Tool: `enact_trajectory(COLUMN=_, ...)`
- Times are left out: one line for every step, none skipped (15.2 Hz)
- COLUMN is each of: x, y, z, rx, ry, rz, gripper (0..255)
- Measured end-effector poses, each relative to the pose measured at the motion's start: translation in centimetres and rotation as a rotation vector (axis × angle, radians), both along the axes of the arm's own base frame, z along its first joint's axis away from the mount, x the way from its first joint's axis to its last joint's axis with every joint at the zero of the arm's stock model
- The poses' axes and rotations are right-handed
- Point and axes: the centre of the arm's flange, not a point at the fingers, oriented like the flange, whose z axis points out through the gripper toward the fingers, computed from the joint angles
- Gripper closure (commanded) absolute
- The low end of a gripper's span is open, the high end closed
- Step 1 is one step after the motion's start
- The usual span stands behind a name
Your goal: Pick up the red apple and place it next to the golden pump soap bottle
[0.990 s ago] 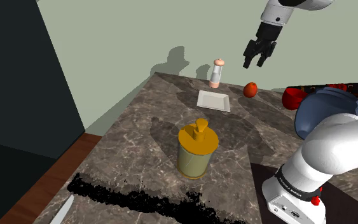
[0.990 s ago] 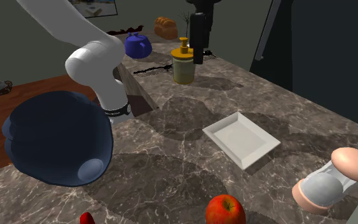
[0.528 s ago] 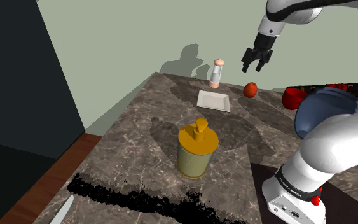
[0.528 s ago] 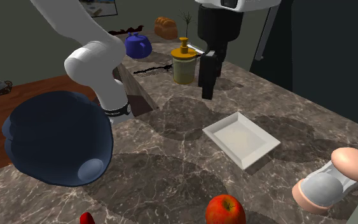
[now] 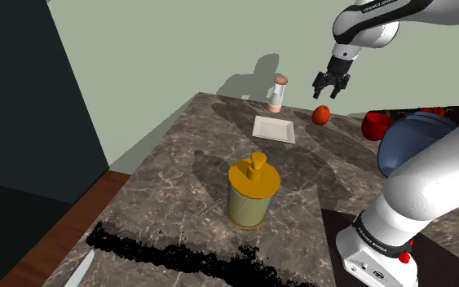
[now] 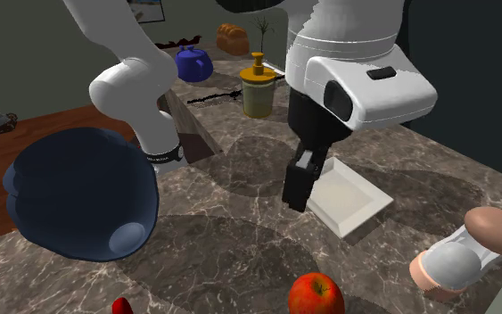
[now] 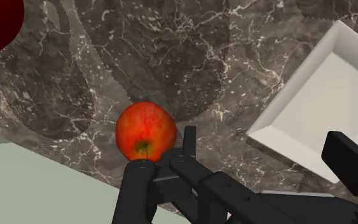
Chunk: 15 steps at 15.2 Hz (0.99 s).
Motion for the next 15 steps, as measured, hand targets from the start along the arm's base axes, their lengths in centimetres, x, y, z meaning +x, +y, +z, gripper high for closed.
enact_trajectory(x=0.2, y=-1.1, z=-0.6, rx=0.001, ry=0.001, rz=-0.014, gripper=0)
enact_trajectory(x=0.1, y=-2.3, z=-1.2, rx=0.001, ry=0.003, rz=-0.028, gripper=0)
enact_trajectory(x=0.4, y=-3.5, z=-2.1, rx=0.002, ry=0.004, rz=-0.042, gripper=0)
enact_trajectory(x=0.7, y=-4.6, z=-2.5, rx=0.002, ry=0.006, rz=-0.055, gripper=0)
enact_trajectory(x=0.8, y=-5.8, z=-3.1, rx=0.003, ry=0.007, rz=-0.069, gripper=0)
enact_trajectory(x=0.9, y=-6.9, z=-3.7, rx=0.004, ry=0.009, rz=-0.083, gripper=0)
enact_trajectory(x=1.0, y=-7.8, z=-4.6, rx=0.004, ry=0.010, rz=-0.097, gripper=0)
enact_trajectory(x=1.1, y=-9.0, z=-5.3, rx=0.004, ry=0.012, rz=-0.111, gripper=0)
enact_trajectory(x=1.2, y=-10.0, z=-5.9, rx=0.005, ry=0.013, rz=-0.123, gripper=0)
enact_trajectory(x=1.1, y=-10.4, z=-6.4, rx=0.005, ry=0.014, rz=-0.129, gripper=0)
enact_trajectory(x=1.1, y=-10.8, z=-7.0, rx=0.005, ry=0.014, rz=-0.132, gripper=0)
enact_trajectory(x=1.1, y=-10.9, z=-7.5, rx=0.005, ry=0.014, rz=-0.134, gripper=0)
enact_trajectory(x=1.1, y=-10.8, z=-8.0, rx=0.005, ry=0.015, rz=-0.135, gripper=0)
enact_trajectory(x=1.1, y=-10.9, z=-8.5, rx=0.005, ry=0.015, rz=-0.135, gripper=0)
enact_trajectory(x=1.2, y=-10.8, z=-9.0, rx=0.005, ry=0.015, rz=-0.135, gripper=0)
